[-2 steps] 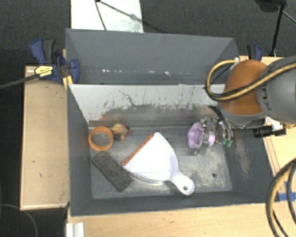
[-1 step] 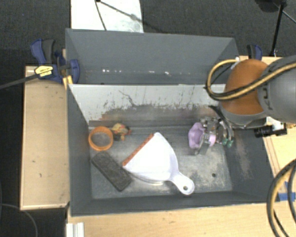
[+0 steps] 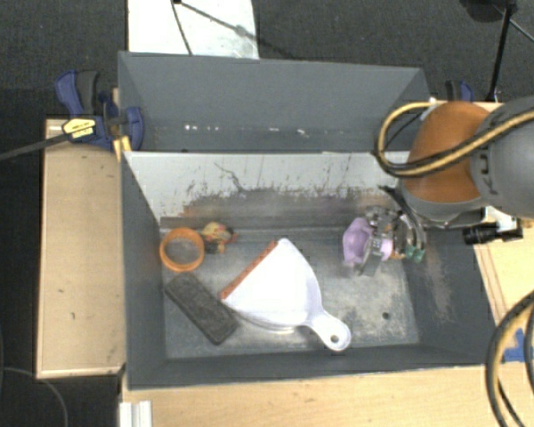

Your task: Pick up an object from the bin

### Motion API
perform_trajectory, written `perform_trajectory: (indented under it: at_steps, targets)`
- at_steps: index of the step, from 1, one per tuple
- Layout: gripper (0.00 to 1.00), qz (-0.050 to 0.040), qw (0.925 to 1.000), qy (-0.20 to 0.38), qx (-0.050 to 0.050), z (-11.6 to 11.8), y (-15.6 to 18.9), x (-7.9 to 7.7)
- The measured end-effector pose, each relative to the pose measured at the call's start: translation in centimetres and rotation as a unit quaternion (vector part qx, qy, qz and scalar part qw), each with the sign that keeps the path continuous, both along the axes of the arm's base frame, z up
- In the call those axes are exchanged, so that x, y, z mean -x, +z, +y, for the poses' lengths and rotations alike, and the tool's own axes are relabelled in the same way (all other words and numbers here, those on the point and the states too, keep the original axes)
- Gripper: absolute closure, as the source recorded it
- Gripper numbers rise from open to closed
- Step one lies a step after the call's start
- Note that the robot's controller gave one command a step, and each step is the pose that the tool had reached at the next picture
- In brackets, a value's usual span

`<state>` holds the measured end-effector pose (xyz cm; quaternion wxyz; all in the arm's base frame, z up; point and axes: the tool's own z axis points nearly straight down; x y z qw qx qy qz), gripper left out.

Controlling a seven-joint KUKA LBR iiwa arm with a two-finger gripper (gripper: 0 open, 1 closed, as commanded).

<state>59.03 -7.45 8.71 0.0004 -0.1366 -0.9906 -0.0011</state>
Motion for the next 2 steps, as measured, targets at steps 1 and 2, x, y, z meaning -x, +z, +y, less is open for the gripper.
perform_trajectory:
  at_steps: [1, 2]
  targets:
    - [1.0, 0.0011, 1.0, 0.0, 0.0, -0.1, 1.4, 0.0]
    - [1.0, 0.0014, 1.0, 0.0, 0.001, -0.1, 3.6, 0.1]
